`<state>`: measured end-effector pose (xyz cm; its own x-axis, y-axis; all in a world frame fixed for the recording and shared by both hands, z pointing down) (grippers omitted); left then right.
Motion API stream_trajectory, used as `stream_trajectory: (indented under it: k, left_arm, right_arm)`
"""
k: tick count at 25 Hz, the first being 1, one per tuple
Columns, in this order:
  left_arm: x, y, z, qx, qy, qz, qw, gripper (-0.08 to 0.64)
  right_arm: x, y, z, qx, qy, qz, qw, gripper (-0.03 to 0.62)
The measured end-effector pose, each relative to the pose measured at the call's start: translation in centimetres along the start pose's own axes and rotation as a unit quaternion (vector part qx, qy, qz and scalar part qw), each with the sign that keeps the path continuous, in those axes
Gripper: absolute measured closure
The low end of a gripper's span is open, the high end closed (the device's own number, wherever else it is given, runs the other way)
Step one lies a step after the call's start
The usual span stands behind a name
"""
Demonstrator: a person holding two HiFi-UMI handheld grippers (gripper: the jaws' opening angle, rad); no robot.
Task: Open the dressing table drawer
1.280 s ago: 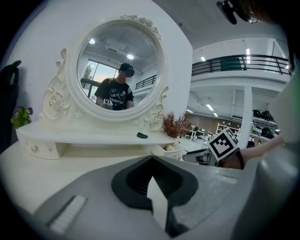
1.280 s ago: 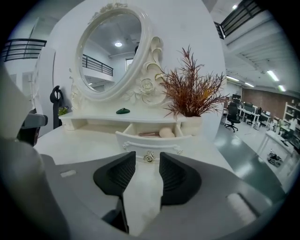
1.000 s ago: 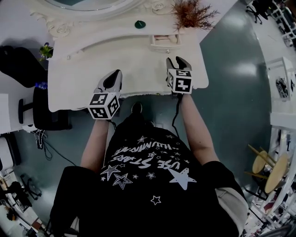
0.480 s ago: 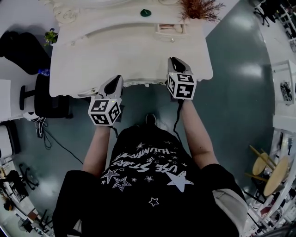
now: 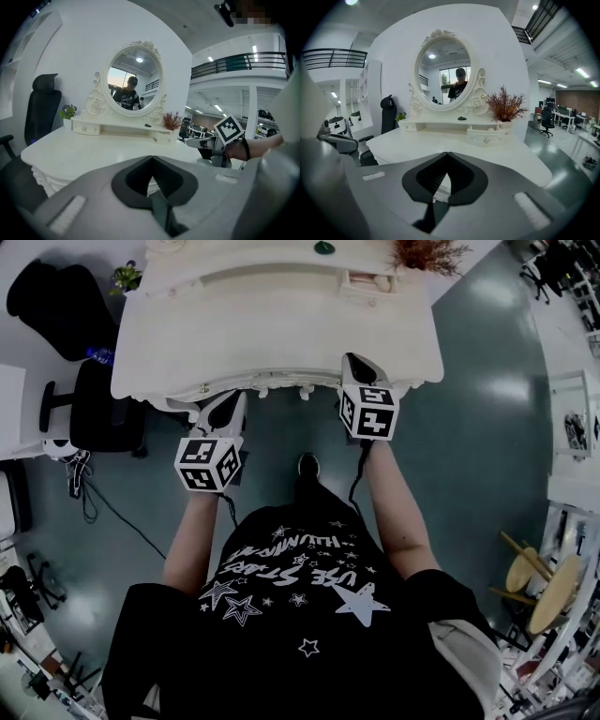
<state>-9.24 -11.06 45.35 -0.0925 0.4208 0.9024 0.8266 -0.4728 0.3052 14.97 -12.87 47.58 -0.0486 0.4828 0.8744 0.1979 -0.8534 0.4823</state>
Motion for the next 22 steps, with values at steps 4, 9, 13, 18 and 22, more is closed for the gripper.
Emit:
stream_trajectory:
  k: [4, 9, 13, 18, 22]
  left_arm:
    - [0.8, -3.1, 0.4, -0.003, -0.005, 0.008, 1.0, 0.558]
    - [1.6, -6.0, 2.1, 0.006, 0.003, 0.022, 0.9997, 0.558]
    - [2.6, -8.8, 3.8, 0.011, 0.009, 0.027, 0.9995, 0.558]
    - [4.1, -12.5, 6.0, 0.012, 0.008, 0.037, 0.9992, 0.558]
    - [6.1, -15.6, 7.7, 0.013, 0.004, 0.035, 0.9993, 0.558]
  right_arm:
    - [0.6, -3.1, -1.7, -0.001, -0.001, 0.006, 1.0, 0.565]
    - [1.5, -6.8, -2.6, 0.01, -0.003, 0.015, 1.0, 0.565]
    - [2.4, -10.4, -3.5, 0.014, -0.003, 0.026, 1.0, 0.565]
    - [4.1, -14.7, -4.2, 0.015, 0.002, 0.032, 0.999, 0.565]
    - [6.2, -18.1, -5.0, 0.015, 0.008, 0.029, 0.999, 0.565]
Point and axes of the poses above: the fingertips, and each gripper's own axes: y forward along the fingers, z to its right, x out of its underside, the point moved 2 cm from there along -y, backward along the fingers, and after that the axes turned 15 degrees about x, right-handed, at the moved point
